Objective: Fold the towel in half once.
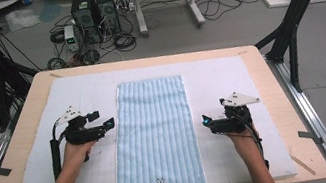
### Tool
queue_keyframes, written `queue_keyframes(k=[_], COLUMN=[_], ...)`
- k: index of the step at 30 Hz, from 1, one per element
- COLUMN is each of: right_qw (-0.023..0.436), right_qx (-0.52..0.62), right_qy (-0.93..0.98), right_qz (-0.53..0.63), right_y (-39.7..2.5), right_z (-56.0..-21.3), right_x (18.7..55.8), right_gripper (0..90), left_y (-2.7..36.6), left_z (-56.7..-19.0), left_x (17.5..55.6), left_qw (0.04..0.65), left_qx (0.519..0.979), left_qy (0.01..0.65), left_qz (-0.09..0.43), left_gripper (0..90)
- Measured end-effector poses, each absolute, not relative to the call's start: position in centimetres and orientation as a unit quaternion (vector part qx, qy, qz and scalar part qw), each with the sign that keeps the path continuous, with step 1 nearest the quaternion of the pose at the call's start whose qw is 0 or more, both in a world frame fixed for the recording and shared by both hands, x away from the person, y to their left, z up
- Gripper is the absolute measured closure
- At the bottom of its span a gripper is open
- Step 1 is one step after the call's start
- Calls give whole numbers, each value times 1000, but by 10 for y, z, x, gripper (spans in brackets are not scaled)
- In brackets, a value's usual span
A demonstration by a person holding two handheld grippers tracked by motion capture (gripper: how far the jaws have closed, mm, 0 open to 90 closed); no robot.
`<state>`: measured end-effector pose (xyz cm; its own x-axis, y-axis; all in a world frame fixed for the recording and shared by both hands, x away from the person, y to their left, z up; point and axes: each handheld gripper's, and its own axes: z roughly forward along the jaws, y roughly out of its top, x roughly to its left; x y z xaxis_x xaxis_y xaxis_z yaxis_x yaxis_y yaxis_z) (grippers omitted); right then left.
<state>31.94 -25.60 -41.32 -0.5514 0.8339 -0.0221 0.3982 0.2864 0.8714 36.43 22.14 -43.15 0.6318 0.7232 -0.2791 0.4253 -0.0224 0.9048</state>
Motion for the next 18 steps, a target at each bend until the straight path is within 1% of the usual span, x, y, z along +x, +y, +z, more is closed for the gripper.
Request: queue_keyframes(k=[1, 3, 6, 11, 18], right_qw=[246, 245, 240, 236, 231], right_qx=[404, 405, 404, 403, 402], right_qy=[762, 761, 763, 766, 771], right_qz=[442, 444, 445, 442, 436], right_y=[-256, -256, -255, -253, -251], right_z=[-413, -413, -413, -414, -417], right_x=[320, 320, 321, 321, 325], right_gripper=[112, 112, 112, 112, 112], left_y=[221, 217, 212, 205, 191], left_z=[-431, -429, -426, -424, -427], left_x=[366, 371, 380, 395, 409], left_qw=[566, 564, 558, 530, 492], left_qx=[705, 707, 706, 716, 733], left_qy=[408, 410, 417, 433, 446], left_qz=[126, 119, 125, 139, 149], left_gripper=[227, 229, 226, 223, 245])
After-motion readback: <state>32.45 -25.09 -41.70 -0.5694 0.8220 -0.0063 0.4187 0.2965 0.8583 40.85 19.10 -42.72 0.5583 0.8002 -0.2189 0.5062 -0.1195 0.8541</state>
